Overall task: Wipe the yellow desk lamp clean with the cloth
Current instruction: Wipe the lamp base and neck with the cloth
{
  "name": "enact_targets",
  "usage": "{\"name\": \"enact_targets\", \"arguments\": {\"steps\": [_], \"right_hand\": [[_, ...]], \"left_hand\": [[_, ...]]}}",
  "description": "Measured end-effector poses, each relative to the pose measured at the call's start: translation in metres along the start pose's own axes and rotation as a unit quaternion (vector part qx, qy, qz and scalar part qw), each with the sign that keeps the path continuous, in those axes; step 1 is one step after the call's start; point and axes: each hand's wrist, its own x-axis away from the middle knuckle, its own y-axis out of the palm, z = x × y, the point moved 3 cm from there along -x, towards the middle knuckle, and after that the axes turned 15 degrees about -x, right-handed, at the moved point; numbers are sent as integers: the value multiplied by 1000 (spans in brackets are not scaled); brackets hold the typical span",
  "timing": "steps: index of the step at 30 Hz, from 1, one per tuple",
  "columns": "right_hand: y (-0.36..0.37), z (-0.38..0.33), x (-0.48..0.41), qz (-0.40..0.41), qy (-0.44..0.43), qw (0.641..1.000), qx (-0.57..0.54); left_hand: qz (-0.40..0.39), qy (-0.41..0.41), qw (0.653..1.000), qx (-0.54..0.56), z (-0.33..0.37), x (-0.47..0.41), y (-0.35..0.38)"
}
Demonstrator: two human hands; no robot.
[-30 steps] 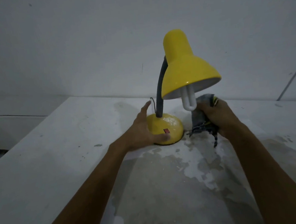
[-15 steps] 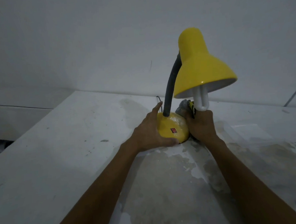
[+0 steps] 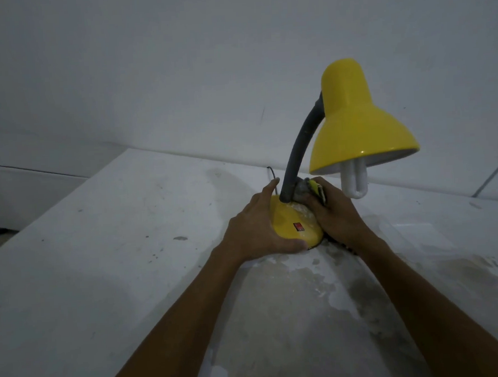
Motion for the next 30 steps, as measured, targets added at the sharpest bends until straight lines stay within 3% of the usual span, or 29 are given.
{"name": "enact_targets", "arguments": {"steps": [7, 22, 27, 30], "right_hand": [[-2, -9, 20, 19, -23, 999, 39], [-35, -18, 37, -40, 10, 989, 141], [-42, -38, 23, 70, -54, 979, 181], [-23, -28, 11, 63, -45, 988, 132]], "left_hand": [[-2, -1, 1000, 1, -3, 1, 1], [5, 4, 1000, -3, 0, 5, -1], [-7, 1, 1000, -5, -2, 3, -1], [-2, -1, 1000, -13, -2, 3, -1]]}}
